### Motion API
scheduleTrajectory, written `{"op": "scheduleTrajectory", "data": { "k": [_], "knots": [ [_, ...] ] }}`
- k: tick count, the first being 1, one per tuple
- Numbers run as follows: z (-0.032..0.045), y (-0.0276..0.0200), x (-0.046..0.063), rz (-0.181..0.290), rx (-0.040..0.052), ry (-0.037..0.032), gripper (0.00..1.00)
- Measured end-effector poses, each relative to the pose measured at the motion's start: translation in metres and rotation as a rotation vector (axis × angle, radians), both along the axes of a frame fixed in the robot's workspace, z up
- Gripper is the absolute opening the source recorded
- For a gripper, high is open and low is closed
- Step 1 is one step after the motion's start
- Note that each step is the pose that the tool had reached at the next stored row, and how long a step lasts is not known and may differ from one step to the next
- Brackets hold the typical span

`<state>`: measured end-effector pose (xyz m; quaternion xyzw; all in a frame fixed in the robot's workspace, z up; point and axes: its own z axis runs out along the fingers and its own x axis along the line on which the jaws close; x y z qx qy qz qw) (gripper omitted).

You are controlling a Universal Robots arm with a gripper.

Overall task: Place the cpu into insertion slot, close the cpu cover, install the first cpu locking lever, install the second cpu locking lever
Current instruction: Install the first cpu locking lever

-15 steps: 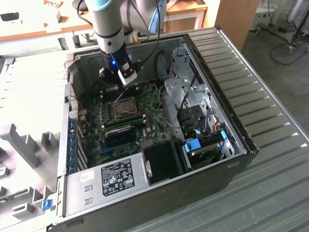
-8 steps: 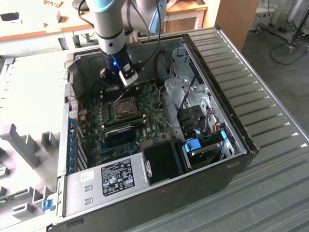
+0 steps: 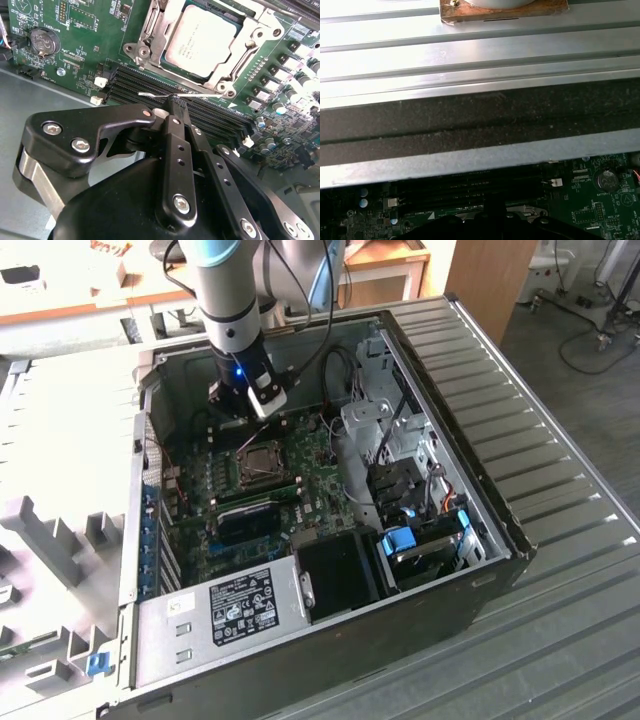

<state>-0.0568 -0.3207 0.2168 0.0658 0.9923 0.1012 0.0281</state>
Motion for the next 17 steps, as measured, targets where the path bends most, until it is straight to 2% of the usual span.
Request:
{"op": "scheduleTrajectory", "data": {
  "k": [7,17],
  "knots": [
    [-0.0004,0.0000,0.0001,-0.004,-0.0001,0.0000,0.11],
    [-0.0021,0.0000,0.0006,-0.039,-0.0012,0.0000,0.11]
  ]
}}
